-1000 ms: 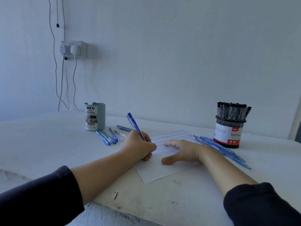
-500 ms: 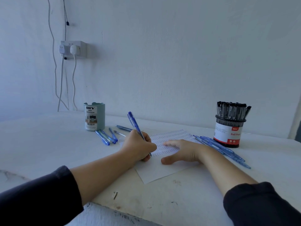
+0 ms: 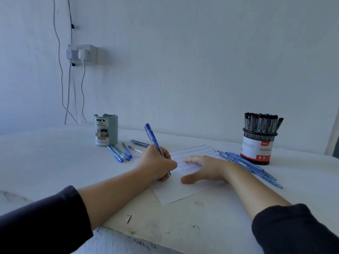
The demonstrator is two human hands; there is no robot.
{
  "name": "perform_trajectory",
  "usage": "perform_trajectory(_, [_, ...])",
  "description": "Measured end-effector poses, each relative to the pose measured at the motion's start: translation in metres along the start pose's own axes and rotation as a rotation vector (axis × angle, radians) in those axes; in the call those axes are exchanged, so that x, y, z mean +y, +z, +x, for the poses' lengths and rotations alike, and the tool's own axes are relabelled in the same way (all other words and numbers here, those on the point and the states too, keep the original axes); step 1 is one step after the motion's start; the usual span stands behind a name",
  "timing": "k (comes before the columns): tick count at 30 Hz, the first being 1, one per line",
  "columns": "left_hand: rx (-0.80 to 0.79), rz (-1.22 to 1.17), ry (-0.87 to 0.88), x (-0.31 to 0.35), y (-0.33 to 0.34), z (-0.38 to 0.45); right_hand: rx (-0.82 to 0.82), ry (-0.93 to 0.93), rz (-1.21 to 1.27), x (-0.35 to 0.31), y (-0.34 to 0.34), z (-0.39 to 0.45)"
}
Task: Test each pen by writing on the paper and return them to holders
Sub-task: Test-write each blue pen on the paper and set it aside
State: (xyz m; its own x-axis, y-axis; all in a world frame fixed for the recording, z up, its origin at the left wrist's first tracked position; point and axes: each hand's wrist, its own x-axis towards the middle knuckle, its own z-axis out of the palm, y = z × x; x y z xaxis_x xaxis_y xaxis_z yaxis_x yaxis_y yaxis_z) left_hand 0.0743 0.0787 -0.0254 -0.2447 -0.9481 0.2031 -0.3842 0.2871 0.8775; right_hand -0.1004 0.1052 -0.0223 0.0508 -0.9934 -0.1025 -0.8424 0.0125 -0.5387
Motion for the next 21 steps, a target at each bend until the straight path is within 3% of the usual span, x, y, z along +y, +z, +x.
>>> perform_trajectory(10, [0.006, -0.027, 0.009, -0.002, -0.001, 0.001, -0.005, 0.003, -0.001, 0.001, 0.001, 0.001])
perform_trajectory(14, [0.020, -0.424, -0.044, 0.003, -0.010, 0.003, 0.028, -0.010, -0.009, 0.002, 0.001, 0.001])
perform_trajectory(16, [0.097, -0.554, -0.059, 0.006, -0.015, 0.011, 0.082, -0.027, 0.027, 0.002, -0.001, 0.001])
perform_trajectory(21, [0.323, -0.495, 0.082, 0.024, -0.026, 0.043, 0.314, -0.027, 0.267, -0.005, -0.011, -0.003])
